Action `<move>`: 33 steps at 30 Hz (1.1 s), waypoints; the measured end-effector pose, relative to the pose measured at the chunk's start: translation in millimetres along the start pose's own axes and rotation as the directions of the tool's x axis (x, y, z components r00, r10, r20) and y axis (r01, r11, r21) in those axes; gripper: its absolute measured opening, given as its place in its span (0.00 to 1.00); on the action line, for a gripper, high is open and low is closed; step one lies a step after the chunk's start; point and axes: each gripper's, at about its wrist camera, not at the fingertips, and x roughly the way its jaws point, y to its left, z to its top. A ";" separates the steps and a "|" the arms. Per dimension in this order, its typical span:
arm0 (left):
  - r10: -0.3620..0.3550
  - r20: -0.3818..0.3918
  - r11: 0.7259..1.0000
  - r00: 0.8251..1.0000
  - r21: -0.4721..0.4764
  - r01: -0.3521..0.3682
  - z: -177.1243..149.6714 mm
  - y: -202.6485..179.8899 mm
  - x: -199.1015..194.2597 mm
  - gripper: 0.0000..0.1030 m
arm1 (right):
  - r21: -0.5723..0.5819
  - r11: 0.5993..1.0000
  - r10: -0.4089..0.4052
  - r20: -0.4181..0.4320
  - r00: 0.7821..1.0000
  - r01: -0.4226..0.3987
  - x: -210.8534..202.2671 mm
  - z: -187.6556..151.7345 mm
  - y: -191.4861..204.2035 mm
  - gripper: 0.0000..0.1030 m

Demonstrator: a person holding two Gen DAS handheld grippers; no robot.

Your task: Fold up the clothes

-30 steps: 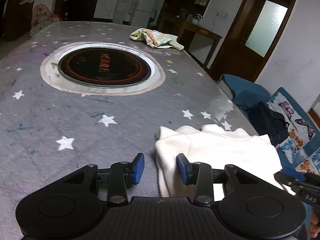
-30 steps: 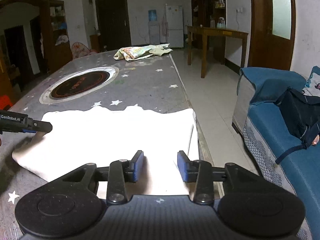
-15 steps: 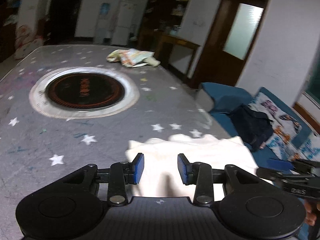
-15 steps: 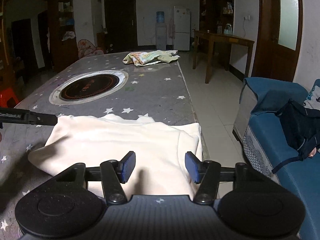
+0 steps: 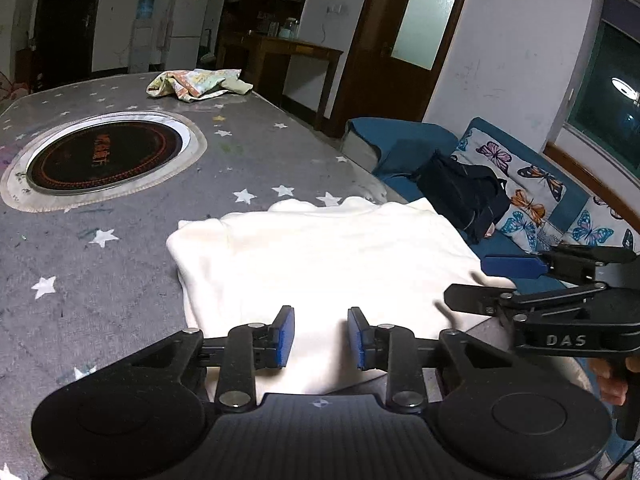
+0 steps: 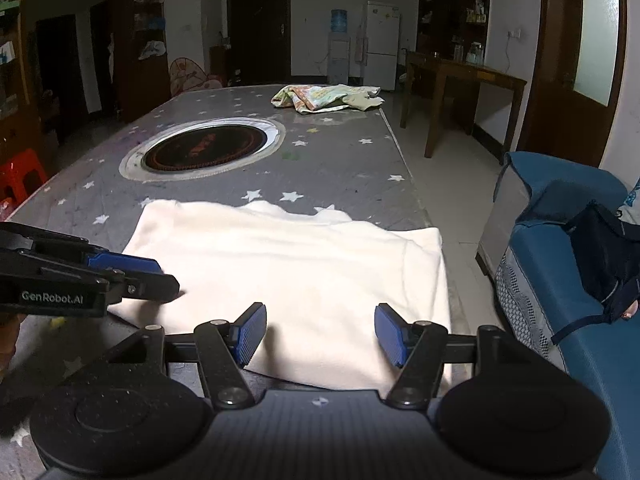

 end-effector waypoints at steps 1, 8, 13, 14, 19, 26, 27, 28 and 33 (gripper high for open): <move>-0.001 0.001 1.000 1.000 0.000 0.001 -0.3 -0.1 -0.2 0.30 | -0.003 1.000 -0.005 0.002 1.000 0.005 2.1 -1.4 1.7 0.59; 0.006 0.018 0.999 1.000 0.035 -0.006 -9.2 -4.0 -1.8 0.30 | 0.031 1.000 -0.006 0.005 1.000 0.006 15.0 -17.6 4.0 0.60; -0.015 -0.004 1.000 1.000 -0.013 0.015 -2.9 -0.9 -5.7 0.30 | 0.017 1.000 -0.007 -0.001 1.000 0.007 11.0 -15.3 4.7 0.59; -0.022 -0.009 0.999 1.000 -0.024 0.022 0.1 -0.2 -6.4 0.30 | 0.017 1.000 0.004 0.007 1.000 -0.004 9.7 -11.6 4.1 0.59; -0.034 0.001 0.998 0.999 -0.046 0.034 19.0 1.9 -4.5 0.30 | 0.022 0.999 0.037 0.042 0.998 -0.038 9.2 6.6 -0.6 0.59; -0.016 0.012 0.995 1.000 -0.102 0.017 48.9 17.7 14.7 0.31 | 0.052 0.997 0.060 0.026 0.998 -0.062 33.4 17.3 -12.4 0.59; -0.013 0.005 0.993 1.000 -0.115 0.014 51.9 21.7 19.3 0.31 | 0.053 0.996 0.066 0.020 0.998 -0.067 36.2 16.4 -13.3 0.59; -0.010 -0.001 0.992 1.000 -0.126 0.010 53.6 25.0 23.3 0.31 | 0.055 0.996 0.072 0.014 0.997 -0.073 38.6 15.0 -14.4 0.59; 0.028 -0.044 0.988 0.999 -0.153 -0.035 53.3 37.0 42.5 0.31 | 0.058 0.994 0.096 0.007 0.995 -0.096 44.5 8.4 -19.0 0.59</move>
